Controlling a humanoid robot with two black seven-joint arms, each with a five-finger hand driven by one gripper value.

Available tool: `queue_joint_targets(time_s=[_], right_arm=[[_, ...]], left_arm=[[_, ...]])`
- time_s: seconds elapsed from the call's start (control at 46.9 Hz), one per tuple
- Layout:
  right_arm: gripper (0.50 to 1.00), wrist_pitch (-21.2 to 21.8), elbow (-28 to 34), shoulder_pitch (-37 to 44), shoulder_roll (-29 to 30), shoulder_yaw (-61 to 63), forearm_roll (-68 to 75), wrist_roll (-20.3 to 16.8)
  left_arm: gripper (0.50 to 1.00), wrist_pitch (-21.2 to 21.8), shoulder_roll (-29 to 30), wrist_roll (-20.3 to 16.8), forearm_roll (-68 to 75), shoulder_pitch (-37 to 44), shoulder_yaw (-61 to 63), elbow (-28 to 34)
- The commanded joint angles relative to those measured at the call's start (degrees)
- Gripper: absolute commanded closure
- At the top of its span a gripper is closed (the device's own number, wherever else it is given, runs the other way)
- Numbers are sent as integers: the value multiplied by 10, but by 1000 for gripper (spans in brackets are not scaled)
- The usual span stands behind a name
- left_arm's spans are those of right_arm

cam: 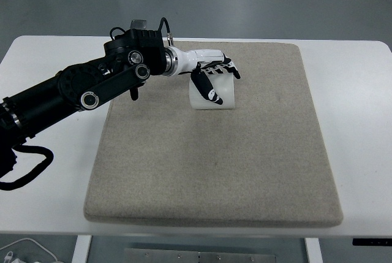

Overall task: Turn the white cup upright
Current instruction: 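Curl the left hand's fingers around the cup body to grip it, then lift the gripped cup with the left hand, rotating it upright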

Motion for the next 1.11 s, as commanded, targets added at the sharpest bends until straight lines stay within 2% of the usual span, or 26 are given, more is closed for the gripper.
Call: queue_joint_targets(time_s=[0.0, 0.341, 0.597, 0.853, 1.088], right_arm=[[570, -1, 0, 0, 0, 1, 0, 0], [570, 0, 0, 0, 0, 0, -1, 0], [570, -1, 0, 0, 0, 0, 0, 0], [570, -1, 0, 0, 0, 0, 0, 0], [570, 0, 0, 0, 0, 0, 0, 0]], left_arm=[[964, 0, 3, 0, -22, -1, -7, 1], [964, -5, 14, -1, -119, -2, -59, 16], [967, -23, 21, -22, -221, -1, -98, 48], [967, -48, 33, -76, -336, 2, -117, 86], [971, -89, 40, -156, -394, 8, -124, 128]])
